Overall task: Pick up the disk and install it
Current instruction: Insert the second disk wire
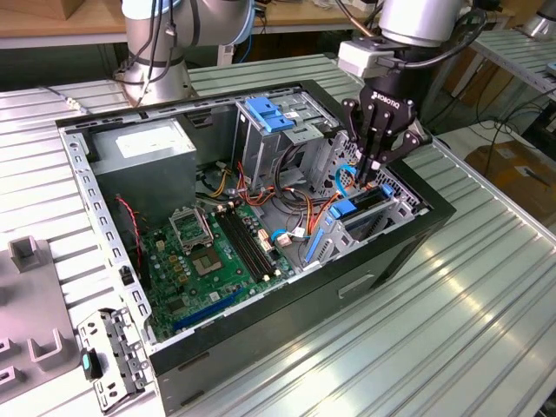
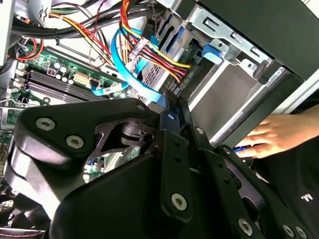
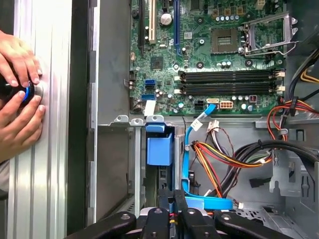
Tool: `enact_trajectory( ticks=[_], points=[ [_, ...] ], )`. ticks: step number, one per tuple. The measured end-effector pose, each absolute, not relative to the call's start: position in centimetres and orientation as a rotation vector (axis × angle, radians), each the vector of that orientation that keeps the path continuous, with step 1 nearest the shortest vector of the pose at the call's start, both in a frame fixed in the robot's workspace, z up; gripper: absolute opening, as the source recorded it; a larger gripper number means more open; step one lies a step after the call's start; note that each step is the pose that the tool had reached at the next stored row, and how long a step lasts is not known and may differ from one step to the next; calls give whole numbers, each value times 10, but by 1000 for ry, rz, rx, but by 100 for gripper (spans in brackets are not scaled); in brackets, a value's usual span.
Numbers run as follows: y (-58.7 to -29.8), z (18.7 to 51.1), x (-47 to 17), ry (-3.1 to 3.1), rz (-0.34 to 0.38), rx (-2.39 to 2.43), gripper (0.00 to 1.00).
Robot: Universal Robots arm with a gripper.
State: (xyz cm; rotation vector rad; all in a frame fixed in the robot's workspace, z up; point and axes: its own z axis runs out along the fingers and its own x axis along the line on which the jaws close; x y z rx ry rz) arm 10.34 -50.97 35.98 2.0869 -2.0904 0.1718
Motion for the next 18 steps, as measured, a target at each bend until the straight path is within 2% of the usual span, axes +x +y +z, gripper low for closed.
enact_trajectory(
  ticks=[7, 13, 18],
  points=[
    [-510, 360, 103, -2093, 169, 2090, 16],
    [-512, 359, 98, -2118, 210, 2109, 16],
    [-517, 356, 91, -2134, 206, 2124, 16]
  ],
)
